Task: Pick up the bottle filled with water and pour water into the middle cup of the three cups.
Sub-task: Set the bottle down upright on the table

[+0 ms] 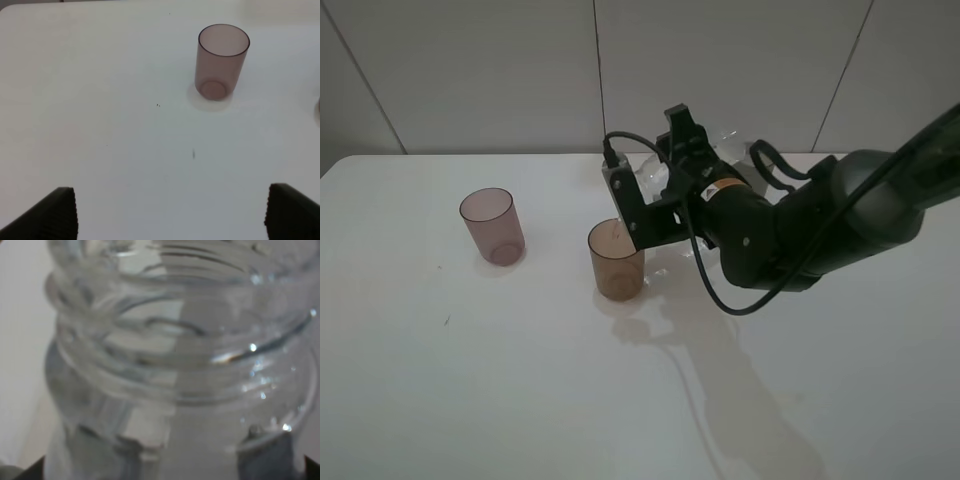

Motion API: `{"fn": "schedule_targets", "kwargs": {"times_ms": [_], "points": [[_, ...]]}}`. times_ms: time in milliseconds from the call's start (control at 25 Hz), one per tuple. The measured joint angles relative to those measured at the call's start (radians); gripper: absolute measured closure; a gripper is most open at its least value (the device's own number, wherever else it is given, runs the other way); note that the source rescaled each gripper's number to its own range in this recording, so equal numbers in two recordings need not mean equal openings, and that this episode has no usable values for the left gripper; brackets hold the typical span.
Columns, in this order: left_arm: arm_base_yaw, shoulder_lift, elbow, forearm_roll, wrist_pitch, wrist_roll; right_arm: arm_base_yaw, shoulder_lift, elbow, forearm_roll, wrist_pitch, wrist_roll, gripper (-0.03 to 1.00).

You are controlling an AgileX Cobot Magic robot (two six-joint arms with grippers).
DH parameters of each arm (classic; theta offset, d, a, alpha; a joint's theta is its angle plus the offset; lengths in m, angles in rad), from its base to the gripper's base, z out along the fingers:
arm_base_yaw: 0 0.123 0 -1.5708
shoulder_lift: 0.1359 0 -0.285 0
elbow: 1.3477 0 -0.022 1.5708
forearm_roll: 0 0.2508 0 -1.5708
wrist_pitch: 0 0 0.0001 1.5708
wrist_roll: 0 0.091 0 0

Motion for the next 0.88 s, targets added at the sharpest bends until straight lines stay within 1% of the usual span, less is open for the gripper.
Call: {"fn": "schedule_targets", "kwargs": {"times_ms": [240, 440, 760, 880], "points": [[0.0, 0.0, 0.0, 0.0, 0.0, 0.0, 0.0, 0.0, 0.0, -0.031, -0.031, -0.004, 0.95], [0.0, 0.0, 0.0, 0.0, 0.0, 0.0, 0.0, 0.0, 0.0, -0.032, -0.038, -0.038, 0.95], [0.0, 0.0, 0.0, 0.0, 0.0, 0.0, 0.0, 0.001, 0.0, -0.035, -0.039, -0.052, 0.95], [0.0, 0.0, 0.0, 0.0, 0.0, 0.0, 0.0, 0.01, 0.0, -0.038, -0.058, -0.061, 0.95]]}}
